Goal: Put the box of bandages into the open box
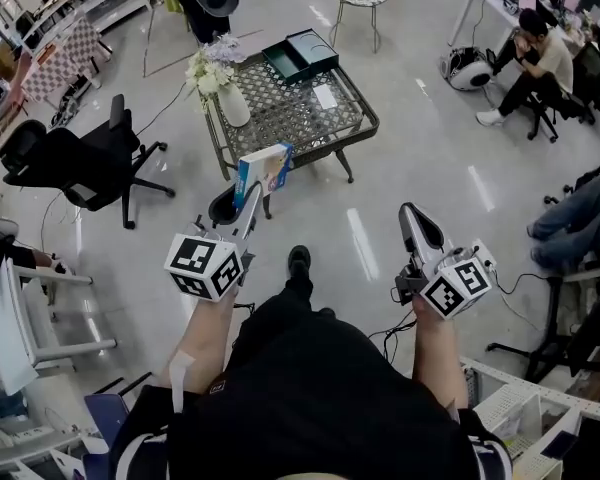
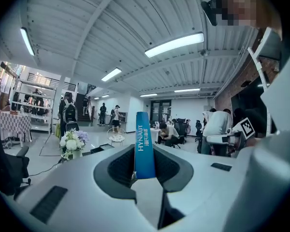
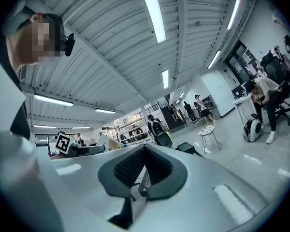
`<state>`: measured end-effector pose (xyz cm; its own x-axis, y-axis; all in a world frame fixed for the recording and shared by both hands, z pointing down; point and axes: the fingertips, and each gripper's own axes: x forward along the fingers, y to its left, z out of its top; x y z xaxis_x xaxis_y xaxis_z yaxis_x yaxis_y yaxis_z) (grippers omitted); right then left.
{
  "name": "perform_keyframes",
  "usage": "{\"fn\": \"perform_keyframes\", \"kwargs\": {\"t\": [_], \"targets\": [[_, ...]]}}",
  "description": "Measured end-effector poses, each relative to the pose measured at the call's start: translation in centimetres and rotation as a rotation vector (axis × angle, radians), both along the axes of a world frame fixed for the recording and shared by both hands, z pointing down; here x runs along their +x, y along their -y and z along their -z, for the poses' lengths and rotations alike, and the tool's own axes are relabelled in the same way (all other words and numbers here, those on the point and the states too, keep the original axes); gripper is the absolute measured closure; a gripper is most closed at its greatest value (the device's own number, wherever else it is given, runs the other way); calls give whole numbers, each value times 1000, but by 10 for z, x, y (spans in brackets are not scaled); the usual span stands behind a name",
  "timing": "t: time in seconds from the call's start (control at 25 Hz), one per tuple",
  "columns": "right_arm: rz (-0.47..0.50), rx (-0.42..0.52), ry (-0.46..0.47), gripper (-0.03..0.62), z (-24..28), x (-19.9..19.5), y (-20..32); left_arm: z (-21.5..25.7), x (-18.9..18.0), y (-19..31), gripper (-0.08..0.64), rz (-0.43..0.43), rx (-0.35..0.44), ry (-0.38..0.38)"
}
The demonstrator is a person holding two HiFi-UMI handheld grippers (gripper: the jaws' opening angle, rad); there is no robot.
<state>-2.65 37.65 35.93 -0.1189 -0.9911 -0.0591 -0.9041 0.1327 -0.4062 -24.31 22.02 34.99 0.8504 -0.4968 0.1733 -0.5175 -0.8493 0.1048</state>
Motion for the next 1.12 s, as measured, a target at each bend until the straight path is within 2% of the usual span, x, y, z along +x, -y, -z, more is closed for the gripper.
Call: {"fn": "perform_keyframes", "kwargs": {"t": [0.28,0.44,0.64,0.8,1.12], "targets": [[-12,-45,-11,579,-12,32,43,-11,38,53,474,-21,-16,-12],[10,-68,6,554,-14,38,93,-17,53,91,474,-30,-38,-6],[63,-92,12,551,-18,33,162,-20,64,146,474,-26,-54,-11],[71,-91,10,551,-13,35,208,-18,67,190,474,-26,-51,-25],[91,-98,-24,551,0,34,275,-19,69,250,474,-16,-64,-58]]}}
